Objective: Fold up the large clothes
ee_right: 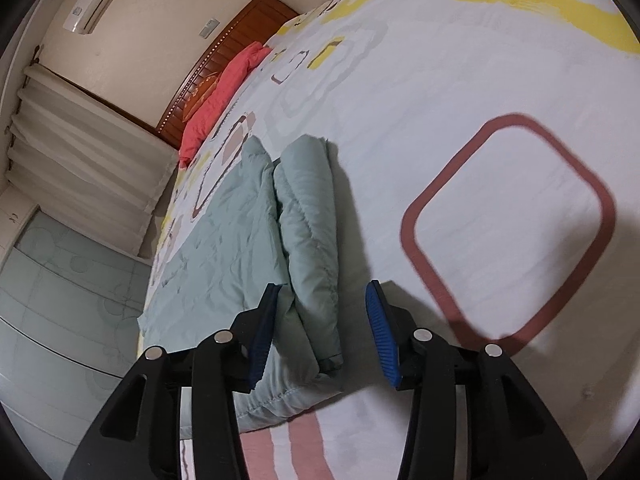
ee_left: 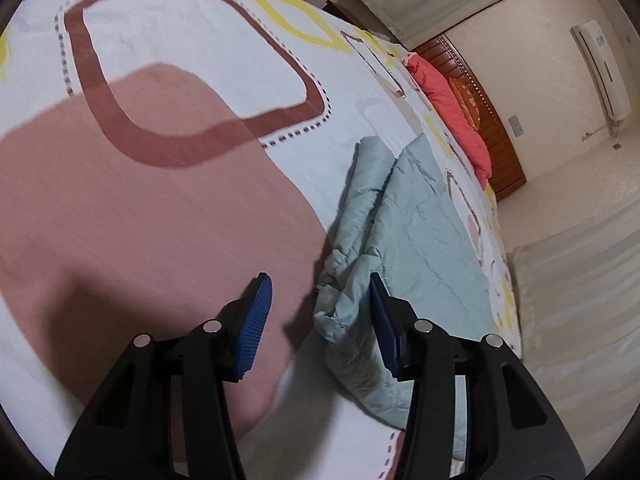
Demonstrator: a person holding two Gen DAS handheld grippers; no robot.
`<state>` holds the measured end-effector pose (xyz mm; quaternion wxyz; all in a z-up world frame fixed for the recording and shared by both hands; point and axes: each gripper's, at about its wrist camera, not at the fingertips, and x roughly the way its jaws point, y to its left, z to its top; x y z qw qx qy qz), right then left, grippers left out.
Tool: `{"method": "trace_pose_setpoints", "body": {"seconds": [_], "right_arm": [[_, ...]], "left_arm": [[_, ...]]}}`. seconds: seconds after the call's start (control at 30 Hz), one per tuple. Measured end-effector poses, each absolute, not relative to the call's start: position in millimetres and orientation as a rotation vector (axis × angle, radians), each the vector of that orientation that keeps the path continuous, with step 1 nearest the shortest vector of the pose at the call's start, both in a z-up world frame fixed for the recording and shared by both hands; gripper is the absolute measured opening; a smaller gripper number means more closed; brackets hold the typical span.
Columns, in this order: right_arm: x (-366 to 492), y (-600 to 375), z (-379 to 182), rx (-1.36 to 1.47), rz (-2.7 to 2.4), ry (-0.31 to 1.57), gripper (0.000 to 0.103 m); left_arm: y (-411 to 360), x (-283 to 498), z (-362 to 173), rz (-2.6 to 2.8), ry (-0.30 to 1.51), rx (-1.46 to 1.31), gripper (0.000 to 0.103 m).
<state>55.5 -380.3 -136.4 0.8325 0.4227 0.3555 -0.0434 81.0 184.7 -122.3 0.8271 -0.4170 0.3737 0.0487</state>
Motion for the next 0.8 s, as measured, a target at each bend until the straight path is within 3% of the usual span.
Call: {"method": "trace_pose_setpoints", "body": {"seconds": [0.33,0.53,0.8], "right_arm": [[47.1,-376.9,-94.4,0.582,-0.27,0.778,0.045],[70.1,-321.5,-66.3,0.383,-0.177,0.781,0.045],[134.3,-218.9,-56.1,0.208,0.045,0.829,0.045]], "left_arm": [[180.9,57.5,-66.9,0.311,0.704,-0.419,0.048],[115.9,68.2,-34.7,0.229,0.644,-0.195,0.05],[17.8,132.6,-43.7,0.054,0.722,-0.041,0.049]]}}
